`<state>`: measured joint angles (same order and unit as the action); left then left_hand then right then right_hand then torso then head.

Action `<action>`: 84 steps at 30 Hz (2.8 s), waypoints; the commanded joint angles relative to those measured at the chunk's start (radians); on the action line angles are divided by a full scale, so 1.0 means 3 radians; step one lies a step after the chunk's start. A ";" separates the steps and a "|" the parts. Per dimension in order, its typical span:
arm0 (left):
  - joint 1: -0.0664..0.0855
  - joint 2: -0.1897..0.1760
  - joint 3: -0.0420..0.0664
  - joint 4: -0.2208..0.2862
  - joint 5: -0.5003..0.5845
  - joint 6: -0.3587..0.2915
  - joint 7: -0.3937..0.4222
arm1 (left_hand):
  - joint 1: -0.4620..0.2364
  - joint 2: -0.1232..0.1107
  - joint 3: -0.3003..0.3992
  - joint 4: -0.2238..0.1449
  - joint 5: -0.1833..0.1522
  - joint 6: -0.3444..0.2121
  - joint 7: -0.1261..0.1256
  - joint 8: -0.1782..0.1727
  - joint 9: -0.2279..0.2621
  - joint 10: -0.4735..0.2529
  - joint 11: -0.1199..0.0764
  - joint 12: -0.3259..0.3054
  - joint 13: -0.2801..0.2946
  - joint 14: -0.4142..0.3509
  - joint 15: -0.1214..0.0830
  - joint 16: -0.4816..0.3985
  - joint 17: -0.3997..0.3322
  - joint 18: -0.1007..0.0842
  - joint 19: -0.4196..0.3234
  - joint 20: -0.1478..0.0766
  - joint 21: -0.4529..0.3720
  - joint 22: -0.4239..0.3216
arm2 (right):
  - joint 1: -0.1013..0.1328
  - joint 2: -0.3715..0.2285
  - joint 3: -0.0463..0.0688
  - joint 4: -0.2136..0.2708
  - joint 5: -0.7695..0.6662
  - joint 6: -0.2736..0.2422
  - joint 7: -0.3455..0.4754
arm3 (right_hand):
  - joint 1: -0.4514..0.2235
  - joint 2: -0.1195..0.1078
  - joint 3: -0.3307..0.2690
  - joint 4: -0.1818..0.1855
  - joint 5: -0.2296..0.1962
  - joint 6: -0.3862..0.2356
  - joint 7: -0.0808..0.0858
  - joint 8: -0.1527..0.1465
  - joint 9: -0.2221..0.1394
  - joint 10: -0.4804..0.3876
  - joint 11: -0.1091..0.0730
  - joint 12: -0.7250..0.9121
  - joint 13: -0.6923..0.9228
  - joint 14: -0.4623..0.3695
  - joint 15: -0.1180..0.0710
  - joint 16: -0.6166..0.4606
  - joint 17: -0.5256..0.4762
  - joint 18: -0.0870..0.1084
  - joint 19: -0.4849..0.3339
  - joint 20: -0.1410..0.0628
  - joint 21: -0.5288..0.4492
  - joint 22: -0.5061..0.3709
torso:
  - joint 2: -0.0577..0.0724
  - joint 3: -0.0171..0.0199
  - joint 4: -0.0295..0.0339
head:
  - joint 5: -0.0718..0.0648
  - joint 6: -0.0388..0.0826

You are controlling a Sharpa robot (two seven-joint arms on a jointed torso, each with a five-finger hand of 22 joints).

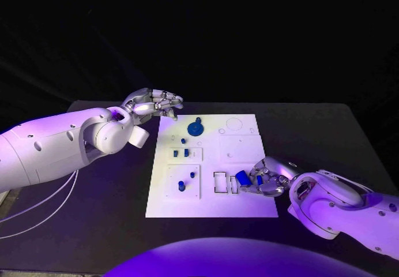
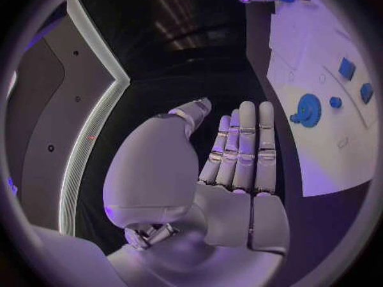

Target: Assemble the parts on the task board

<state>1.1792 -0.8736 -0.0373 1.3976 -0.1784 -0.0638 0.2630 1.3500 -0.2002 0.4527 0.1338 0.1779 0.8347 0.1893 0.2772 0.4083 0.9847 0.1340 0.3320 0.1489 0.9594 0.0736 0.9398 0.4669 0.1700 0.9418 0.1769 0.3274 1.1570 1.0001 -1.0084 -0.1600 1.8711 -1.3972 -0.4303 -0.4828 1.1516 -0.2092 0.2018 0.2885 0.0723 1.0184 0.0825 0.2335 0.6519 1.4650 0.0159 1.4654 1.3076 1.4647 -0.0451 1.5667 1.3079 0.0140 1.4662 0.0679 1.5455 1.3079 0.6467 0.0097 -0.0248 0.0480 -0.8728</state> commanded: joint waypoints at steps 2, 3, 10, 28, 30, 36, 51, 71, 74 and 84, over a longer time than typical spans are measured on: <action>0.0002 0.0001 0.0002 0.0010 0.0022 0.0060 0.0000 | -0.0041 0.0002 0.0013 -0.0003 -0.0011 -0.0030 0.0001 0.0007 0.0000 -0.0028 0.0006 0.0018 0.0006 -0.0023 0.0000 -0.0019 0.0004 0.0029 -0.0008 0.0010 -0.0011 -0.0003 | -0.0018 0.0009 -0.0013 0.0016 0.0089 -0.0073 -0.0058 | 0.0050 0.0039 0.0040 -0.0003 0.0054 0.0048 -0.0014 0.0028 0.0008 0.0160 -0.0034 0.0038 0.0638 0.0354 -0.0032 0.0014 0.0876 -0.0034 0.0326 -0.0038 0.0028 0.0860 | -0.0001 -0.0003 -0.0001 | 0.0005 0.0001; 0.0002 0.0000 0.0002 0.0011 0.0022 0.0061 -0.0001 | -0.0045 0.0002 0.0013 -0.0003 -0.0011 -0.0032 0.0001 0.0009 0.0000 -0.0029 0.0006 0.0020 0.0006 -0.0024 0.0001 -0.0020 0.0005 0.0029 -0.0007 0.0011 -0.0013 -0.0004 | -0.0018 0.0008 -0.0013 0.0020 0.0091 -0.0100 -0.0053 | 0.0081 0.0053 0.0071 -0.0006 0.0060 0.0065 -0.0021 0.0028 0.0007 0.0169 -0.0041 0.0051 0.0648 0.0354 -0.0037 0.0014 0.0876 -0.0037 0.0331 -0.0044 0.0041 0.0864 | -0.0002 -0.0003 -0.0001 | 0.0004 0.0001; 0.0002 -0.0003 0.0002 0.0012 0.0022 0.0060 -0.0005 | -0.0045 0.0002 0.0013 -0.0003 -0.0011 -0.0032 0.0001 0.0009 0.0000 -0.0029 0.0006 0.0020 0.0006 -0.0024 0.0001 -0.0020 0.0005 0.0029 -0.0007 0.0011 -0.0013 -0.0004 | -0.0016 -0.0036 -0.0011 0.0078 0.0118 -0.0382 -0.0040 | 0.0275 0.0116 0.0365 -0.0060 0.0205 0.0207 -0.0087 0.0033 -0.0003 0.0230 -0.0100 0.0140 0.0718 0.0354 -0.0090 0.0014 0.0876 -0.0047 0.0349 -0.0092 0.0084 0.0876 | -0.0003 -0.0002 -0.0001 | -0.0002 0.0001; 0.0002 0.0008 0.0002 0.0005 0.0022 0.0058 -0.0004 | -0.0047 0.0002 0.0014 -0.0004 -0.0010 -0.0034 0.0001 0.0012 0.0000 -0.0031 0.0006 0.0021 0.0006 -0.0026 0.0001 -0.0021 0.0006 0.0029 -0.0007 0.0011 -0.0015 -0.0005 | 0.0065 -0.0060 -0.0003 0.0210 0.0641 -0.0415 0.0085 | 0.0030 -0.0099 0.1259 -0.0447 0.0389 0.0292 -0.0104 -0.0014 0.0008 0.0249 -0.0120 0.0157 0.0742 0.0354 -0.0110 0.0014 0.0876 -0.0047 0.0349 -0.0118 0.0084 0.0876 | -0.0001 -0.0003 -0.0001 | 0.0008 0.0001; 0.0002 0.0010 0.0002 0.0005 0.0022 0.0058 -0.0004 | -0.0047 0.0002 0.0014 -0.0004 -0.0010 -0.0034 0.0001 0.0012 0.0000 -0.0031 0.0006 0.0021 0.0006 -0.0026 0.0001 -0.0021 0.0006 0.0029 -0.0007 0.0011 -0.0015 -0.0005 | 0.0067 -0.0031 -0.0003 0.0222 0.0704 -0.0361 0.0088 | -0.0024 -0.0108 0.1262 -0.0446 0.0369 0.0292 -0.0101 -0.0016 0.0010 0.0246 -0.0117 0.0152 0.0739 0.0354 -0.0108 0.0014 0.0876 -0.0047 0.0349 -0.0116 0.0084 0.0876 | 0.0000 -0.0001 -0.0002 | 0.0007 0.0001; 0.0002 0.0019 0.0002 0.0003 0.0022 0.0060 -0.0005 | -0.0047 0.0002 0.0014 -0.0004 -0.0010 -0.0034 0.0001 0.0012 0.0000 -0.0031 0.0006 0.0021 0.0006 -0.0026 0.0001 -0.0021 0.0006 0.0029 -0.0007 0.0011 -0.0015 -0.0005 | 0.0070 0.0073 -0.0002 0.0241 0.0804 -0.0318 0.0098 | -0.0162 -0.0113 0.1257 -0.0425 0.0325 0.0294 -0.0094 -0.0024 0.0014 0.0248 -0.0111 0.0153 0.0741 0.0354 -0.0102 0.0014 0.0876 -0.0047 0.0349 -0.0111 0.0084 0.0876 | 0.0001 -0.0003 0.0001 | -0.0001 0.0001; 0.0002 0.0024 0.0002 0.0008 0.0022 0.0062 -0.0005 | -0.0047 0.0002 0.0014 -0.0004 -0.0010 -0.0034 0.0001 0.0012 0.0000 -0.0031 0.0006 0.0021 0.0006 -0.0026 0.0001 -0.0021 0.0006 0.0029 -0.0007 0.0011 -0.0015 -0.0005 | 0.0093 0.0303 -0.0002 0.0143 0.0919 -0.0171 0.0006 | -0.0469 -0.0107 0.1116 -0.0328 0.0142 0.0321 -0.0091 -0.0035 0.0020 0.0260 -0.0106 0.0171 0.0757 0.0354 -0.0097 0.0014 0.0876 -0.0047 0.0349 -0.0104 0.0084 0.0876 | 0.0002 -0.0004 0.0004 | 0.0008 0.0001; 0.0002 0.0014 0.0002 0.0017 0.0022 0.0055 -0.0008 | -0.0051 0.0002 0.0018 -0.0011 -0.0007 -0.0039 0.0001 0.0019 -0.0001 -0.0035 0.0006 0.0026 0.0007 -0.0028 0.0002 -0.0023 0.0008 0.0030 -0.0006 0.0011 -0.0021 -0.0008 | 0.0103 0.0423 -0.0002 0.0006 0.0830 -0.0095 -0.0134 | -0.0522 -0.0084 0.0553 -0.0043 -0.0069 0.0339 -0.0096 -0.0059 0.0025 0.0238 -0.0109 0.0123 0.0734 0.0354 -0.0100 0.0014 0.0876 -0.0043 0.0341 -0.0106 0.0066 0.0871 | 0.0003 -0.0003 -0.0002 | 0.0021 0.0001; 0.0002 0.0013 0.0002 0.0018 0.0022 0.0054 -0.0009 | -0.0051 0.0002 0.0018 -0.0011 -0.0007 -0.0039 0.0001 0.0019 -0.0001 -0.0035 0.0006 0.0026 0.0007 -0.0028 0.0002 -0.0023 0.0008 0.0030 -0.0006 0.0011 -0.0021 -0.0008 | 0.0103 0.0430 -0.0002 -0.0011 0.0820 -0.0127 -0.0128 | -0.0643 -0.0012 -0.0021 0.0018 -0.0078 0.0265 -0.0071 -0.0092 0.0033 0.0182 -0.0092 0.0014 0.0669 0.0354 -0.0085 0.0014 0.0876 -0.0034 0.0323 -0.0098 0.0026 0.0859 | 0.0003 -0.0002 -0.0002 | 0.0017 0.0001; 0.0003 0.0008 0.0002 0.0018 0.0022 0.0049 -0.0012 | -0.0051 0.0002 0.0018 -0.0011 -0.0007 -0.0039 0.0001 0.0019 -0.0001 -0.0035 0.0006 0.0026 0.0007 -0.0028 0.0002 -0.0023 0.0008 0.0030 -0.0006 0.0011 -0.0021 -0.0008 | 0.0103 0.0436 -0.0002 0.0021 0.0784 -0.0151 -0.0026 | -0.0644 0.0343 -0.0992 0.0019 0.0201 0.0186 -0.0033 -0.0131 0.0031 0.0112 -0.0051 -0.0118 0.0591 0.0354 -0.0049 0.0014 0.0876 -0.0018 0.0293 -0.0058 -0.0046 0.0838 | 0.0003 0.0003 -0.0003 | 0.0023 0.0001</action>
<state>1.1793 -0.8722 -0.0375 1.4003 -0.1777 -0.0606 0.2544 1.3420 -0.2004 0.4527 0.1338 0.1779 0.8274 0.1892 0.2771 0.4083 0.9811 0.1377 0.3367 0.1494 0.9594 0.0736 0.9359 0.4682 0.1700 0.9418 0.1769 0.3274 1.1553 1.0314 -0.8771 -0.1609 1.8717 -1.1419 -0.4759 -0.5090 0.9596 -0.1144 -0.0915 0.2938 0.1302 1.0803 0.0734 0.2009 0.6626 1.4666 -0.0069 1.4339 1.3079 1.4665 -0.0644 1.5667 1.3080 0.0142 1.4665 0.0436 1.5350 1.3078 0.6476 0.0103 -0.0254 0.0544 -0.8728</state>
